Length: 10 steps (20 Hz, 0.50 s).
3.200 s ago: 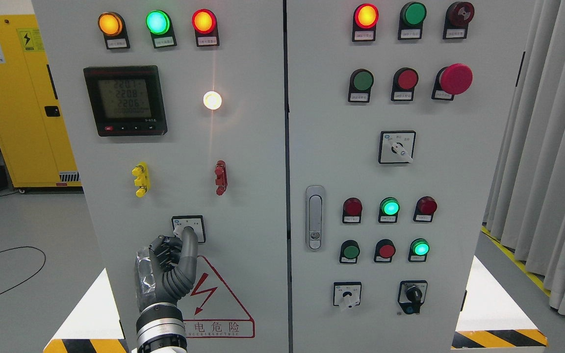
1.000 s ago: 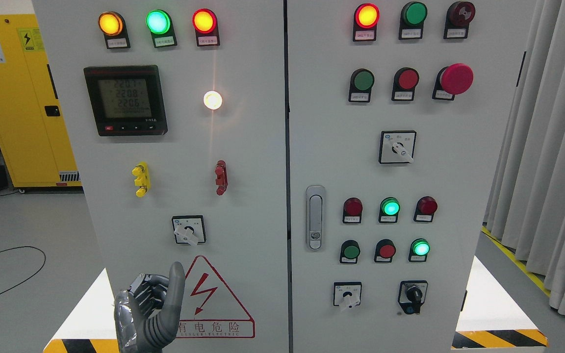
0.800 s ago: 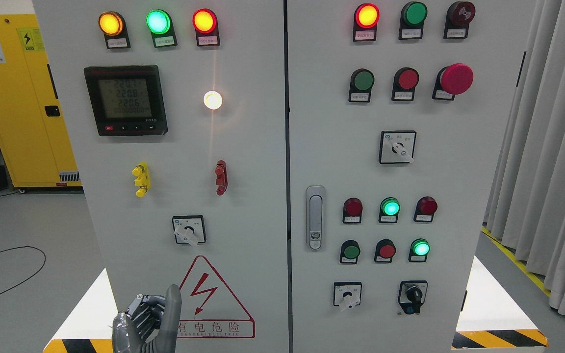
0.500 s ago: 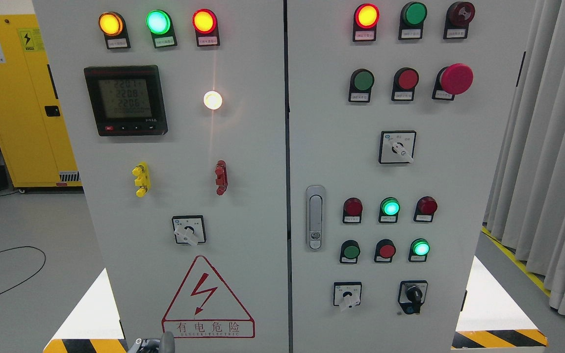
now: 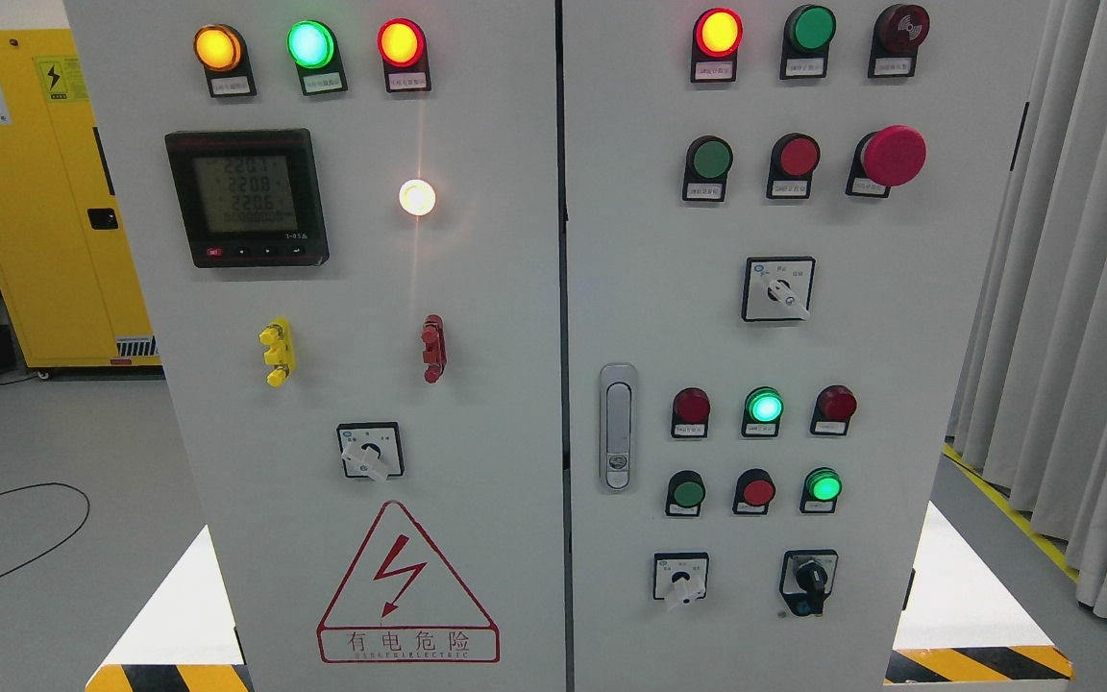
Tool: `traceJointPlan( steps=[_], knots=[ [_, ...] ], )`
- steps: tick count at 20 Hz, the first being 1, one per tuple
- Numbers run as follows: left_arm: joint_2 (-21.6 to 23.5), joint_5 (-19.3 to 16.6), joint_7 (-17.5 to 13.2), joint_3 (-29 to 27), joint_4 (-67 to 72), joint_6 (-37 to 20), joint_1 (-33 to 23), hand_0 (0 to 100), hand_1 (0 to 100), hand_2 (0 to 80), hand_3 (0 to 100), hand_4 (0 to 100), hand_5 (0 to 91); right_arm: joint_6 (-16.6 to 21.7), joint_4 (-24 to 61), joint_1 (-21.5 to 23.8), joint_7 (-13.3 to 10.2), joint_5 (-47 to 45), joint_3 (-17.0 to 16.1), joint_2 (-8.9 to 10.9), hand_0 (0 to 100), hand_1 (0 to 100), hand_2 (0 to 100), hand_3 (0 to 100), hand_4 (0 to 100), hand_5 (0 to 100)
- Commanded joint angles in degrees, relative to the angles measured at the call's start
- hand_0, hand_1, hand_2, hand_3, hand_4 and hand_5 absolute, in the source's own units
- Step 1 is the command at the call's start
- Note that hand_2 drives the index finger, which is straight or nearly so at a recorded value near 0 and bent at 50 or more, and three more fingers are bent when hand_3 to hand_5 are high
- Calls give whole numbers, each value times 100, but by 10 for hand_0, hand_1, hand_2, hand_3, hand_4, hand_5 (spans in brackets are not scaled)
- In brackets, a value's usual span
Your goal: Turn on light switch 1
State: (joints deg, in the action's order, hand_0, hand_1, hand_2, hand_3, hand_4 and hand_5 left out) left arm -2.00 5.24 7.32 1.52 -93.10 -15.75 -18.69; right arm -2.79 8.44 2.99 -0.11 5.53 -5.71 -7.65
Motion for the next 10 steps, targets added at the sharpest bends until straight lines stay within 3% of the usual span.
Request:
traceJointPlan(
  steps=[1,4,7,8,10],
  knots=[
    [376,153,-135,-117,3049,-69,-363,170,289,382,705,647,342,-2,0,0,3,1,0,0,0,500,40,0,0,0],
    [446,162,-318,-82,4016,-130,-487,200,290,317,590,555,225,-2,0,0,3,1,0,0,0,500,40,0,0,0],
    [429,162,-775,-73,5053,-113,-478,220,300,253,467,457,113,-2,0,0,3,-8,0,0,0,500,40,0,0,0],
    [394,171,-994,-64,5404,-95,-443,220,300,253,467,457,113,-2,0,0,3,1,0,0,0,500,40,0,0,0],
    [394,83,-1303,-20,5907,-78,-434,231,303,116,358,383,16,-2,0,0,3,-8,0,0,0,500,40,0,0,0]
  ],
)
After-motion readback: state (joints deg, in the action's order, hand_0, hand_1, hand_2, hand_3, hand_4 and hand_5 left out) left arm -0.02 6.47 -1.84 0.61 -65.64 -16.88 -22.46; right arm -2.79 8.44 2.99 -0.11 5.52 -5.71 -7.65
